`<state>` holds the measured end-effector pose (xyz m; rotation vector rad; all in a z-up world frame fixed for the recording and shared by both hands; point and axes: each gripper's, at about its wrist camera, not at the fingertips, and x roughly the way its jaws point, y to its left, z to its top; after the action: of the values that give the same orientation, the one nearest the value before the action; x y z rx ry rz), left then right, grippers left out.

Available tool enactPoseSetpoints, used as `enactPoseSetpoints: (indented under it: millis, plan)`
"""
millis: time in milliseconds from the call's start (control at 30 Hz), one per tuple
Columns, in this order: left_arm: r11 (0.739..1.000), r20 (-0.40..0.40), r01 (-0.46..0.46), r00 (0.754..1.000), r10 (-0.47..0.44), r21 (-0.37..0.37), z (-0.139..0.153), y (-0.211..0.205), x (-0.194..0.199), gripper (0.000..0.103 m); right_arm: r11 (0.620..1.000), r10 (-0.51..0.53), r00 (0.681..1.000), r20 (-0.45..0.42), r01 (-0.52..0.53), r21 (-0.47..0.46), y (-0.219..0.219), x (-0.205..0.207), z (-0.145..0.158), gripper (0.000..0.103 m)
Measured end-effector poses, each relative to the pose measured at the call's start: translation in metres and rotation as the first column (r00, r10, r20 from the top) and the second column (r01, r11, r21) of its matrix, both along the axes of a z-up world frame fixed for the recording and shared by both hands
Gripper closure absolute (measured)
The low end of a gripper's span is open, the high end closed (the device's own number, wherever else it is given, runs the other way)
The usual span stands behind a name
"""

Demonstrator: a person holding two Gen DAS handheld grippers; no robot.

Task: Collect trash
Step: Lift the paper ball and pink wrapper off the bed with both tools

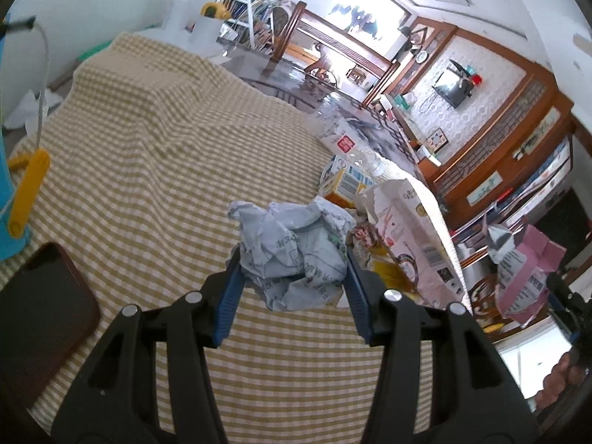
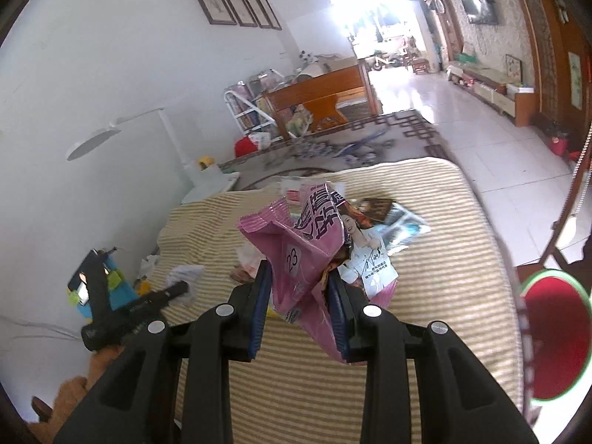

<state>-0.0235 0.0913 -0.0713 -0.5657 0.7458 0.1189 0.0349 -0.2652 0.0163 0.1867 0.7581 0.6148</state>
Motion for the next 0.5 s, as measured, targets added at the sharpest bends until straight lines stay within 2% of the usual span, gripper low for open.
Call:
enactPoseSetpoints:
  millis: [300, 400, 500]
  plan:
    - [0.981, 0.009, 0.067, 0.998, -0.07, 0.18, 0.01, -0.034, 0.004, 0.054, 0.998, -0.045, 0.998, 0.052, 0.047, -0.041, -0.052, -0.021, -0.001, 0.073]
    - [0.971, 0.024, 0.123, 0.991, -0.131, 0.204, 0.014, -0.062, 0.003, 0.054, 0.997, -0.065, 0.996, 0.055, 0.067, -0.03, -0.07, -0.024, -0.002, 0.073]
    - [0.966, 0.048, 0.167, 0.983, -0.18, 0.197, 0.018, -0.089, 0.003, 0.054, 0.996, -0.091, 0.994, 0.058, 0.092, -0.019, -0.085, -0.025, -0.003, 0.073]
